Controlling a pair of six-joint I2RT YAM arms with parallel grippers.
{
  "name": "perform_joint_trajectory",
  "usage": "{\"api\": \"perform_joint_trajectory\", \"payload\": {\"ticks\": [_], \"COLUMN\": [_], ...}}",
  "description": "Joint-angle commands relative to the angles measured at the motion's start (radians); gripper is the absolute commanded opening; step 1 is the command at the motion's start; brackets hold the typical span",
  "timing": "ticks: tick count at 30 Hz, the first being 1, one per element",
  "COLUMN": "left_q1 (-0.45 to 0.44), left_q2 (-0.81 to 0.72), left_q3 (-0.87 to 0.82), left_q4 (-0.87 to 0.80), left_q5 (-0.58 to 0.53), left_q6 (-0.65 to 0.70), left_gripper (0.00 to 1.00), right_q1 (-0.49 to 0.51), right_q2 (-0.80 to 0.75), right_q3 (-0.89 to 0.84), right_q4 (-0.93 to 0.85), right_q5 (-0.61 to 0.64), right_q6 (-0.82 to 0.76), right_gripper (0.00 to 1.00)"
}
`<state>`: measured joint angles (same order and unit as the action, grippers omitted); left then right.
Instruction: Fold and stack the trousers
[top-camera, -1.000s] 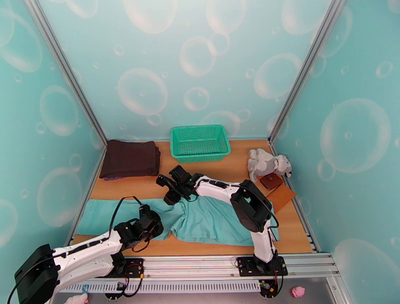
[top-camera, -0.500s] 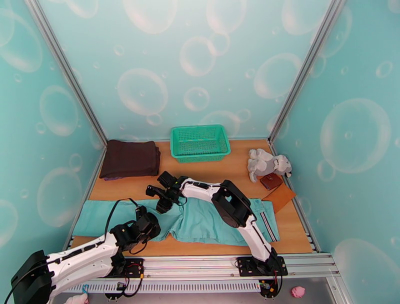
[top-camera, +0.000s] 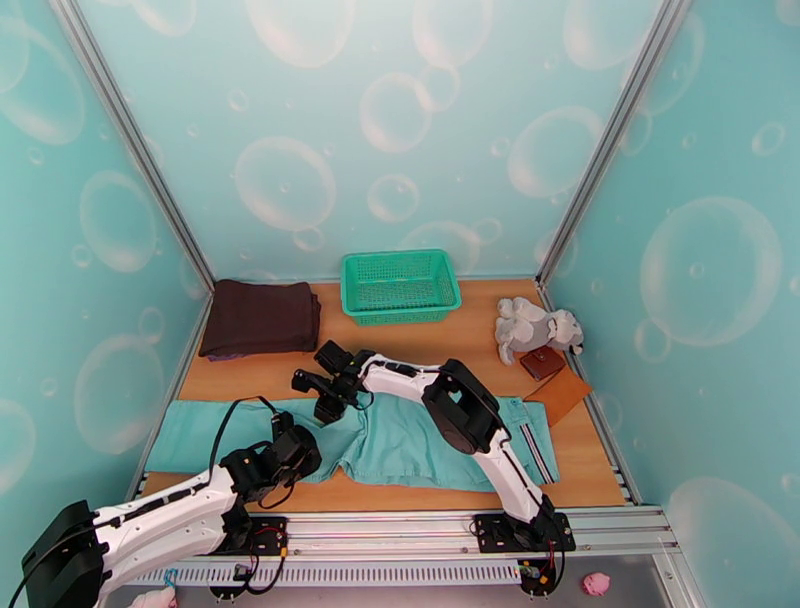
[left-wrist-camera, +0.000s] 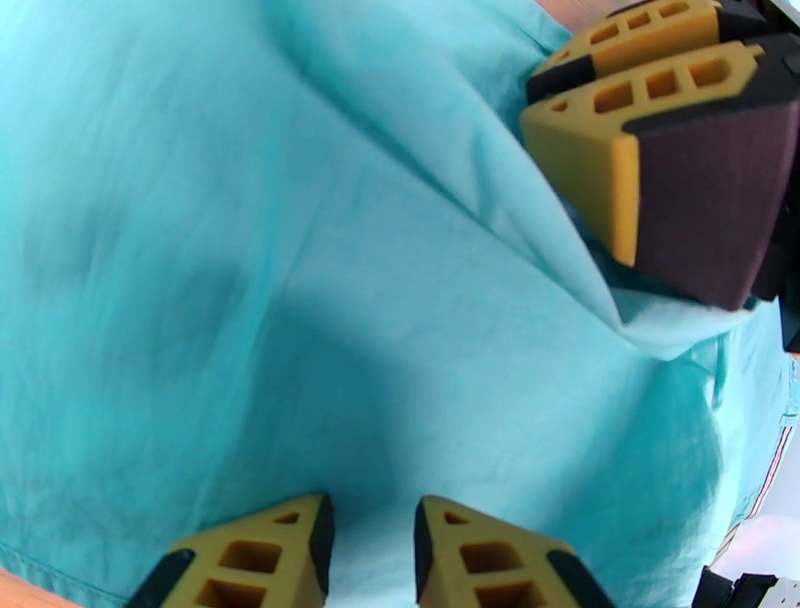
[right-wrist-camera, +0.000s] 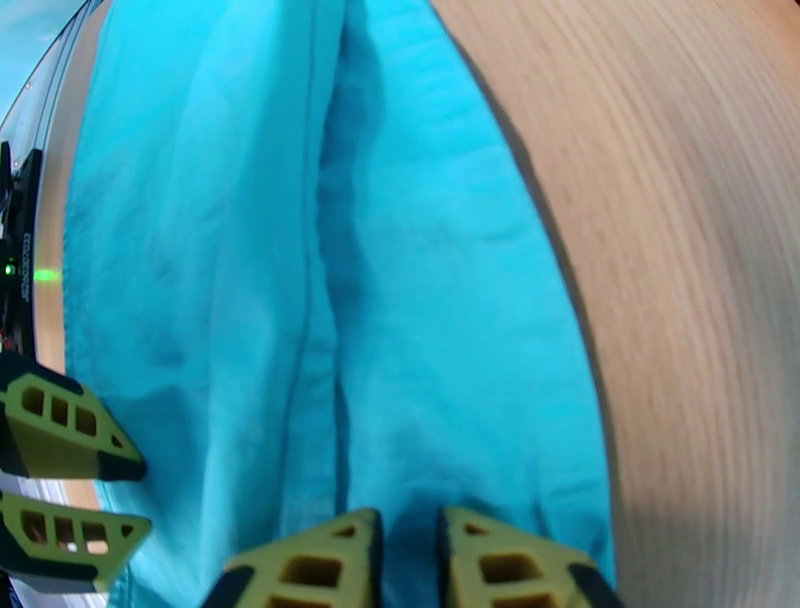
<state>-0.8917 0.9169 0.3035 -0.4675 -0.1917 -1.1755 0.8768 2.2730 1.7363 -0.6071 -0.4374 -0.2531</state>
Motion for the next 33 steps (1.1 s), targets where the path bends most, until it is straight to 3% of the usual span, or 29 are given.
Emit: {"api": "perform_joint_trajectory", "payload": {"ticks": [1,7,12,20,23,27,33], "left_q1": [-0.007,-0.007,-0.009,-0.010,-0.010,-0.011,-0.010], "left_q2": [0.013,-0.006,-0.037,-0.055,-0.049,-0.030,-0.023], "left_q3": [-0.052,-0.061,-0.080,-0.075,-0.077,-0.069,-0.069], "left_q4": [-0.099,-0.103,-0.103,-0.115,-0.104,-0.099,-0.099], "left_q5": [-0.003,-0.002,0.004,0.003,0.003,0.005,0.003], "left_q6": [-0.001,-0.001,-0.018,-0.018,-0.015,-0.010,-0.009], "left_gripper": [0.30,0.30,0.30,0.30,0.30,0.30,0.30], "right_q1": [-0.010,-0.015,-0.005,-0.002,0.000,-0.004,-0.020], "right_q2": [0.026,0.026,0.008,0.014,0.018,0.012,-0.003], "right_q3": [0.043,0.060,0.037,0.027,0.029,0.033,0.064], "right_q4": [-0.045,-0.072,-0.096,-0.122,-0.132,-0.130,-0.121], "right_q5": [-0.004,-0.031,-0.056,-0.075,-0.075,-0.066,-0.048], "right_q6": [-0.025,-0.040,-0.078,-0.092,-0.095,-0.091,-0.083], "right_gripper": [0.19,0.11,0.23,0.23,0.16,0.00,0.00]}}
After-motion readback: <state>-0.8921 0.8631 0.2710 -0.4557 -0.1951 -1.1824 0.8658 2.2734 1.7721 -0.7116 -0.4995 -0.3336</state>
